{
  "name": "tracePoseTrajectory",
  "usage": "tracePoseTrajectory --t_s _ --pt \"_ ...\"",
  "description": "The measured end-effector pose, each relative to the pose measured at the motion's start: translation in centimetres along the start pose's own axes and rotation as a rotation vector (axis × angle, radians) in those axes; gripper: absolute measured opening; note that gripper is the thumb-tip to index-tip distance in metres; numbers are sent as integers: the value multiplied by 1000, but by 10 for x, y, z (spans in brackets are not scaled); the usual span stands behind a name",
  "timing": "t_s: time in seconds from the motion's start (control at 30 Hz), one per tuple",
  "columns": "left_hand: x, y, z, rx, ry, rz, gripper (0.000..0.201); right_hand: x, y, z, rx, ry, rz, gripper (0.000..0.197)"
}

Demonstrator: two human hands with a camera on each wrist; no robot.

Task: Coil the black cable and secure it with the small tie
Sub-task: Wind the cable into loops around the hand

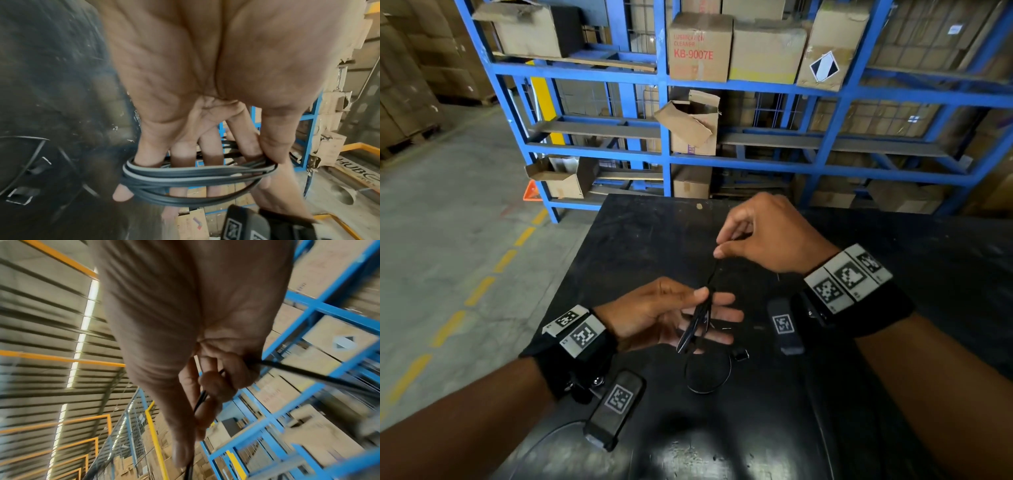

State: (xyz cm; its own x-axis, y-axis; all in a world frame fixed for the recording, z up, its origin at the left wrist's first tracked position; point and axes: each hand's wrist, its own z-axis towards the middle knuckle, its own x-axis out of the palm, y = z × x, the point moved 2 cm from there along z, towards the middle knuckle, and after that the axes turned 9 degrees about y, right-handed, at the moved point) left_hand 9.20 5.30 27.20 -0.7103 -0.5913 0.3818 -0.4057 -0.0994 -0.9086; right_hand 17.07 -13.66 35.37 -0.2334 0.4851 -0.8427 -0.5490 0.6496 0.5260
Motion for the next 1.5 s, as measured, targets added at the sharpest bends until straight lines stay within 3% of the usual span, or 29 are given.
tracePoseTrajectory --t_s 0.3,0.43,0.6,0.77,0.9,1.0,1.13,1.27,1.37,1.5 --pt "-15 -1 3 -14 -233 58 44 12 26 -18 -101 -112 -54 11" --pt "-24 -5 7 111 -346 9 41 33 22 -33 -114 -253 29 6" --pt "-27 -13 16 298 -390 -90 41 66 9 -48 -117 -458 376 13" --pt "-34 -25 22 473 -356 -265 45 101 4 -60 -56 -419 707 12" --pt "-38 -38 21 576 -274 -334 40 120 -9 -66 57 -316 1053 15" --pt "-36 -47 18 646 -179 -369 38 134 -20 -69 133 -215 1160 22" --pt "-27 -54 11 669 9 -400 40 142 -39 -66 249 -118 1149 17" --pt "-12 -52 0 559 166 -385 37 126 -61 -56 336 -212 1026 8" --pt "-4 -34 -4 411 183 -320 36 92 -63 -40 218 -269 766 14" --pt "-4 -8 -5 272 90 -225 40 38 -36 -21 -16 -226 301 9"
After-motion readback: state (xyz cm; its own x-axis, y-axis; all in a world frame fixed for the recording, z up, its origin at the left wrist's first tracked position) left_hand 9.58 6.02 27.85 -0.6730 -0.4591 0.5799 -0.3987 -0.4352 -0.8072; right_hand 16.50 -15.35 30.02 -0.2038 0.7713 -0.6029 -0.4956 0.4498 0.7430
